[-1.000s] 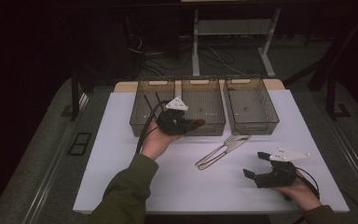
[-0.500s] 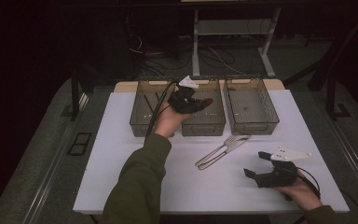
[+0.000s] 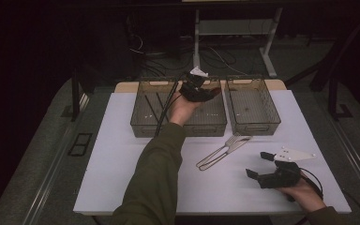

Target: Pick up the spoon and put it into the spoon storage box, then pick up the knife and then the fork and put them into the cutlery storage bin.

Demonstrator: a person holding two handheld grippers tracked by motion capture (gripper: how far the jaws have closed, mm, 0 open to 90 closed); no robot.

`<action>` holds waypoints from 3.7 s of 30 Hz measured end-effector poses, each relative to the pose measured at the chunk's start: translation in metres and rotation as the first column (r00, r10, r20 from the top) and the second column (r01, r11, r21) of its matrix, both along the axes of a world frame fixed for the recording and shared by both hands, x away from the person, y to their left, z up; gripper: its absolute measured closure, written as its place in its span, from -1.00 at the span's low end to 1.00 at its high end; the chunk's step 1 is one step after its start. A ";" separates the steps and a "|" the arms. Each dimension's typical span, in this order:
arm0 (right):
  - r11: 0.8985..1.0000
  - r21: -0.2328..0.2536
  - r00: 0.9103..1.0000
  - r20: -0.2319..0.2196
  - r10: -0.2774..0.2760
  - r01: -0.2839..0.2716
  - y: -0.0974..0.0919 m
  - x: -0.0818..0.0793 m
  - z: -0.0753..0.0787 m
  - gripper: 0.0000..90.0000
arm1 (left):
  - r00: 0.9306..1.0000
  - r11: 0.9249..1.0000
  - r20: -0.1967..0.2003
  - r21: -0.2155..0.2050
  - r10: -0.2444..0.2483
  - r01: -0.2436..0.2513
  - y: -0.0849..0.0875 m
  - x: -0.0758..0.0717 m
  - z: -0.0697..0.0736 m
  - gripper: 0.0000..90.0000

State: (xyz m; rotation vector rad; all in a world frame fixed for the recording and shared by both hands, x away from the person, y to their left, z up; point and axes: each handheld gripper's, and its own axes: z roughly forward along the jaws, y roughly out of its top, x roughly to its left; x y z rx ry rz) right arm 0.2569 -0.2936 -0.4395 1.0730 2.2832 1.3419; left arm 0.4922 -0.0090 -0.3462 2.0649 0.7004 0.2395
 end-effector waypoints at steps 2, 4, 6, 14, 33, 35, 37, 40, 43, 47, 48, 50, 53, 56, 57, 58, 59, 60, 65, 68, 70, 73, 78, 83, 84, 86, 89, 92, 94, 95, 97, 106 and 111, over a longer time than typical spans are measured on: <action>1.000 0.000 1.000 0.001 -0.001 0.001 -0.001 0.000 0.000 -0.80 | 1.000 1.000 -0.006 0.002 0.003 -0.003 -0.005 0.004 -0.003 0.77; 1.000 0.003 1.000 -0.002 0.000 0.000 -0.001 0.000 0.000 -0.80 | 1.000 1.000 -0.010 -0.008 0.010 -0.010 -0.010 0.007 -0.007 0.76; 1.000 0.006 1.000 0.001 -0.002 0.002 -0.002 0.000 0.000 -0.80 | 1.000 1.000 -0.020 -0.001 0.018 -0.018 -0.013 0.010 -0.011 0.76; 1.000 0.012 1.000 0.002 0.000 0.000 -0.003 0.000 0.001 -0.80 | 0.997 0.998 -0.057 0.022 0.054 -0.053 -0.021 0.019 -0.023 0.76; 1.000 0.005 1.000 0.002 -0.001 0.001 -0.003 0.000 0.000 -0.80 | 0.998 0.998 -0.030 0.044 0.050 -0.048 -0.007 0.006 -0.010 0.19; 1.000 0.003 1.000 0.001 0.000 0.000 -0.002 0.000 0.000 -0.80 | 0.999 0.998 -0.023 0.046 0.037 -0.036 -0.003 0.002 -0.007 0.14; 1.000 0.000 1.000 0.002 0.002 -0.002 -0.002 0.000 0.000 -0.80 | 1.000 0.999 -0.021 0.043 0.019 -0.018 0.001 -0.004 -0.005 0.09; 1.000 -0.001 1.000 0.000 0.002 -0.002 -0.002 0.000 0.000 -0.80 | 1.000 1.000 -0.019 0.029 0.006 -0.005 0.007 -0.013 -0.003 0.05; 1.000 -0.006 1.000 0.000 0.001 -0.001 -0.002 0.000 0.000 -0.80 | 1.000 0.999 -0.013 0.037 -0.008 0.009 0.013 -0.022 -0.002 -0.05; 1.000 -0.005 1.000 0.000 0.001 -0.001 -0.001 0.000 -0.001 -0.80 | 1.000 1.000 -0.008 0.011 -0.020 0.020 0.022 -0.036 0.001 -0.12; 1.000 -0.006 1.000 -0.002 0.000 0.000 -0.001 0.000 -0.001 -0.80 | 1.000 1.000 -0.009 0.009 -0.022 0.022 0.025 -0.039 0.002 -0.13; 1.000 -0.006 1.000 -0.003 0.000 0.000 -0.002 0.000 -0.001 -0.80 | 0.999 0.999 -0.010 0.015 -0.038 0.038 0.030 -0.046 0.003 -0.16; 1.000 -0.008 1.000 -0.001 -0.002 0.002 -0.002 0.000 -0.001 -0.80 | 0.999 0.999 -0.015 0.008 -0.049 0.050 0.037 -0.058 0.003 -0.25; 1.000 -0.010 1.000 -0.001 -0.002 0.002 -0.002 0.000 -0.001 -0.80 | 0.998 0.998 0.000 0.009 -0.059 0.059 0.045 -0.070 0.002 -0.31; 1.000 -0.010 1.000 -0.001 -0.003 0.003 -0.002 0.001 -0.001 -0.80 | 0.998 0.998 0.002 0.007 -0.056 0.056 0.048 -0.075 0.001 -0.33; 1.000 -0.010 1.000 0.000 -0.004 0.004 -0.002 0.001 -0.001 -0.80 | 0.998 0.998 0.007 0.006 -0.055 0.055 0.050 -0.079 0.000 -0.35; 1.000 -0.010 1.000 -0.001 -0.004 0.004 -0.002 0.001 -0.001 -0.80 | 0.998 0.998 0.008 0.004 -0.056 0.056 0.053 -0.084 -0.002 -0.37; 1.000 -0.011 1.000 -0.004 -0.006 0.006 -0.002 0.001 -0.001 -0.80 | 0.998 0.998 0.009 0.002 -0.058 0.058 0.057 -0.088 -0.003 -0.38; 1.000 -0.008 1.000 -0.007 -0.010 0.010 -0.002 0.001 -0.002 -0.80 | 0.998 0.999 0.022 -0.011 -0.052 0.052 0.071 -0.110 -0.009 -0.45; 1.000 -0.012 1.000 -0.006 -0.010 0.010 -0.001 0.001 -0.001 -0.80 | 0.999 0.999 0.027 -0.019 -0.047 0.048 0.081 -0.122 -0.014 -0.49; 1.000 -0.012 1.000 -0.007 -0.015 0.015 -0.001 0.001 -0.002 -0.80 | 0.999 0.998 0.024 -0.028 -0.047 0.048 0.085 -0.131 -0.019 -0.51; 1.000 -0.014 1.000 -0.005 -0.016 0.016 0.000 0.001 -0.002 -0.80 | 0.999 0.998 0.030 -0.041 -0.045 0.046 0.092 -0.144 -0.026 -0.57; 1.000 -0.016 1.000 -0.007 -0.014 0.014 0.001 0.001 -0.002 -0.80 | 0.999 0.998 0.043 -0.049 -0.029 0.031 0.108 -0.163 -0.041 -0.67; 1.000 -0.015 1.000 -0.009 -0.019 0.019 0.000 0.001 -0.002 -0.80 | 0.998 0.998 0.064 -0.067 -0.014 0.019 0.126 -0.180 -0.051 -0.74; 1.000 -0.016 1.000 -0.007 -0.017 0.017 0.000 0.001 -0.002 -0.80 | 0.998 0.997 0.065 -0.074 -0.009 0.013 0.129 -0.183 -0.053 -0.78; 1.000 -0.015 1.000 -0.007 -0.017 0.017 0.000 0.001 -0.002 -0.80 | 0.997 0.997 0.072 -0.080 0.000 0.006 0.136 -0.189 -0.056 -0.84; 1.000 -0.016 1.000 -0.006 -0.016 0.016 0.000 0.001 -0.002 -0.80 | 0.996 0.996 0.087 -0.093 0.016 -0.008 0.145 -0.196 -0.061 -0.92; 1.000 -0.016 1.000 -0.006 -0.016 0.016 0.000 0.001 -0.002 -0.80 | 0.995 0.995 0.094 -0.097 0.019 -0.010 0.150 -0.202 -0.066 -1.00; 1.000 -0.017 1.000 -0.005 -0.016 0.016 0.000 0.001 -0.001 -0.80 | 0.995 0.996 0.095 -0.091 0.011 -0.002 0.152 -0.206 -0.069 -1.00; 1.000 -0.015 1.000 -0.006 -0.017 0.017 0.000 0.001 -0.001 -0.80 | 0.995 0.997 0.098 -0.079 0.006 0.002 0.153 -0.208 -0.071 -1.00; 1.000 -0.016 1.000 -0.006 -0.019 0.018 -0.001 0.001 -0.001 -0.80 | 0.995 0.998 0.096 -0.070 0.005 0.002 0.155 -0.212 -0.075 -1.00; 1.000 -0.018 1.000 -0.017 0.007 -0.007 -0.001 0.001 0.005 -0.80 | 0.998 0.998 0.055 -0.069 0.002 0.002 0.162 -0.223 -0.086 -1.00; 0.999 -0.015 0.999 -0.022 0.040 -0.040 0.000 0.001 0.011 -0.80 | 0.999 0.998 0.048 -0.063 -0.004 0.007 0.161 -0.224 -0.087 -1.00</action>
